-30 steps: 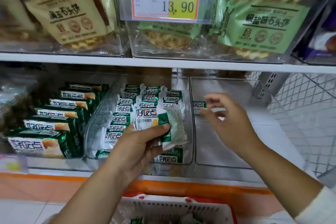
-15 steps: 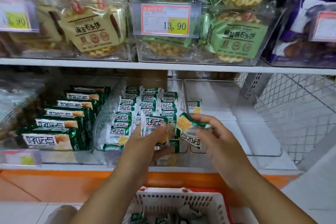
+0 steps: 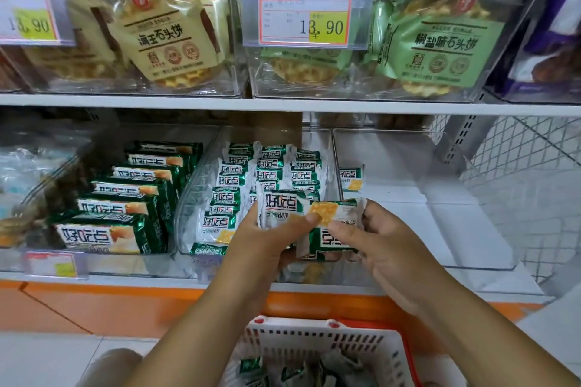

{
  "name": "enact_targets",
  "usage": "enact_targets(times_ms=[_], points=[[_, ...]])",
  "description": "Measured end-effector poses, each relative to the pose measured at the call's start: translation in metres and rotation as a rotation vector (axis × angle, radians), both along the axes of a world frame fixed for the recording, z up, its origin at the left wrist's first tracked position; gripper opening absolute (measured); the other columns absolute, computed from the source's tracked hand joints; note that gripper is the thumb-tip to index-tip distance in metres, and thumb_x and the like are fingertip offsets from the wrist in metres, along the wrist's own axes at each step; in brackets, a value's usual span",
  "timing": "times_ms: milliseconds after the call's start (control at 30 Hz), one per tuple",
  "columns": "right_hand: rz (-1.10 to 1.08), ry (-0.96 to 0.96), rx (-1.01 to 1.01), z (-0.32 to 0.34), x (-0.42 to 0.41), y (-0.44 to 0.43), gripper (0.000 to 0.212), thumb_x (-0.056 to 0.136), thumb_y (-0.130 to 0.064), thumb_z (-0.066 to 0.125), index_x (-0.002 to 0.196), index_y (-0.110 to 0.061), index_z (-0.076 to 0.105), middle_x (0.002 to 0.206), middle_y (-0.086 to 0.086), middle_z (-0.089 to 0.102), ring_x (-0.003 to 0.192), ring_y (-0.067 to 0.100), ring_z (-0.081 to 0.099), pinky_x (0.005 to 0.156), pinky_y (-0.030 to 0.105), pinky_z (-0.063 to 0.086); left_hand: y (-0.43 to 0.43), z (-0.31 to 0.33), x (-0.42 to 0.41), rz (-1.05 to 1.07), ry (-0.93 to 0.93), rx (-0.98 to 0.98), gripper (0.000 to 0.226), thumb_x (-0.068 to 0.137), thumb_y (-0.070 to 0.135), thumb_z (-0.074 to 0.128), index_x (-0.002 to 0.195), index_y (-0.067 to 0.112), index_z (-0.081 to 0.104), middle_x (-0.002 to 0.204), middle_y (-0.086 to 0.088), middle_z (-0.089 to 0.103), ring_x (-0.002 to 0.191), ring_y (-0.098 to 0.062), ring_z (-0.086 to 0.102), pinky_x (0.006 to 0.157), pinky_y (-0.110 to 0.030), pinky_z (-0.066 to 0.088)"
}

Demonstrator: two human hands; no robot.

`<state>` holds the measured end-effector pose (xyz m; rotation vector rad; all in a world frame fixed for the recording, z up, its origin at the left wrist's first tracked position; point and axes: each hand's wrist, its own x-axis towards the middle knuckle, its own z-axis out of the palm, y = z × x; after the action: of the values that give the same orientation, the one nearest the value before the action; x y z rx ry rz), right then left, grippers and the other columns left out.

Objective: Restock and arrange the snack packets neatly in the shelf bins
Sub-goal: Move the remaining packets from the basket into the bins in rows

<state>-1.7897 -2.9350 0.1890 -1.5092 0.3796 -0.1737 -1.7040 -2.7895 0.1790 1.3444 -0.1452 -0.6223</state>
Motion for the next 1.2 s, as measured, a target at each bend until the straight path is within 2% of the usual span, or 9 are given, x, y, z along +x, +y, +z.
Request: enact_targets(times_ms=[67, 167, 300, 433, 633, 733, 800, 967, 1200], points=[[0.007, 0.041, -0.124, 0.001, 0.001, -0.003, 0.033, 0.075, -0.032, 0.076, 0.105, -0.026, 0.065, 0.1, -0.004, 0.074, 0.096, 0.016, 0.07, 0.093, 0.046, 0.053, 0.002, -0.001, 0.002, -0.02, -0.007, 0.002, 0.071, 0.058, 0.025, 0.094, 0.116, 0.002, 0.06, 0.1, -0.022, 0.073, 0.081, -0.029, 0.069, 0.08, -0.045, 0.055], [0.052, 0.056, -0.146, 0.001, 0.001, -0.005, 0.032, 0.081, -0.02, 0.074, 0.11, -0.025, 0.062, 0.1, -0.005, 0.074, 0.093, 0.013, 0.071, 0.089, 0.04, 0.056, 0.005, 0.0, 0.003, -0.038, -0.03, 0.008, 0.067, 0.058, 0.022, 0.092, 0.113, 0.0, 0.061, 0.102, -0.025, 0.072, 0.088, -0.04, 0.069, 0.088, -0.06, 0.052], [-0.038, 0.009, 0.207, -0.01, 0.005, -0.002, 0.068, 0.059, -0.027, 0.082, 0.122, -0.014, 0.059, 0.108, 0.007, 0.072, 0.099, 0.023, 0.07, 0.084, 0.037, 0.056, 0.003, -0.005, 0.004, 0.079, 0.015, -0.102, 0.072, 0.059, 0.019, 0.082, 0.119, -0.01, 0.058, 0.098, -0.024, 0.073, 0.082, -0.033, 0.073, 0.065, -0.036, 0.062], [0.004, -0.02, 0.409, -0.016, 0.006, 0.011, 0.051, 0.068, -0.02, 0.073, 0.117, -0.008, 0.064, 0.11, 0.01, 0.072, 0.104, 0.025, 0.068, 0.086, 0.036, 0.054, -0.005, -0.009, -0.001, 0.145, 0.086, -0.215, 0.071, 0.071, 0.015, 0.08, 0.13, -0.011, 0.051, 0.101, -0.022, 0.074, 0.084, -0.03, 0.074, 0.064, -0.029, 0.06], [-0.189, -0.074, 0.129, -0.002, 0.014, -0.014, 0.063, 0.054, -0.035, 0.081, 0.112, -0.021, 0.062, 0.103, -0.001, 0.074, 0.1, 0.02, 0.069, 0.092, 0.043, 0.053, -0.011, -0.006, 0.001, 0.155, 0.089, -0.165, 0.121, 0.058, 0.029, 0.095, 0.151, -0.001, 0.024, 0.112, -0.02, 0.071, 0.091, -0.029, 0.074, 0.082, -0.041, 0.058], [-0.324, 0.004, -0.252, -0.012, 0.029, -0.072, 0.057, 0.055, -0.046, 0.087, 0.099, -0.027, 0.058, 0.102, 0.005, 0.072, 0.097, 0.028, 0.068, 0.087, 0.052, 0.054, -0.014, -0.008, 0.01, 0.191, 0.112, -0.16, 0.104, 0.076, 0.018, 0.08, 0.156, 0.014, 0.014, 0.109, -0.019, 0.072, 0.081, -0.028, 0.075, 0.088, -0.048, 0.055], [-0.368, 0.089, -0.411, -0.035, 0.039, -0.114, 0.033, 0.071, -0.031, 0.081, 0.093, -0.027, 0.057, 0.104, 0.005, 0.069, 0.096, 0.029, 0.066, 0.088, 0.053, 0.053, -0.017, -0.009, 0.015, 0.202, 0.114, -0.128, 0.092, 0.084, 0.01, 0.073, 0.156, 0.019, 0.016, 0.111, -0.02, 0.071, 0.079, -0.028, 0.075, 0.088, -0.047, 0.055], [-0.193, 0.324, -0.901, -0.084, 0.081, -0.173, 0.033, 0.078, -0.013, 0.076, 0.109, -0.018, 0.066, 0.113, 0.012, 0.057, 0.1, 0.027, 0.059, 0.081, 0.024, 0.039, -0.022, -0.006, 0.02, 0.205, 0.091, -0.083, 0.089, 0.085, 0.008, 0.07, 0.155, 0.022, 0.017, 0.088, -0.013, 0.077, 0.076, -0.027, 0.075, 0.092, -0.048, 0.053], [-0.001, 0.323, -1.008, -0.096, 0.14, -0.172, 0.052, 0.073, -0.007, 0.078, 0.119, -0.009, 0.055, 0.121, 0.015, 0.053, 0.094, 0.027, 0.054, 0.067, 0.025, 0.035, -0.024, -0.011, 0.03, 0.135, 0.093, -0.064, 0.094, 0.067, 0.014, 0.077, 0.148, 0.005, 0.031, 0.09, -0.016, 0.076, 0.08, -0.032, 0.075, 0.095, -0.049, 0.052]])
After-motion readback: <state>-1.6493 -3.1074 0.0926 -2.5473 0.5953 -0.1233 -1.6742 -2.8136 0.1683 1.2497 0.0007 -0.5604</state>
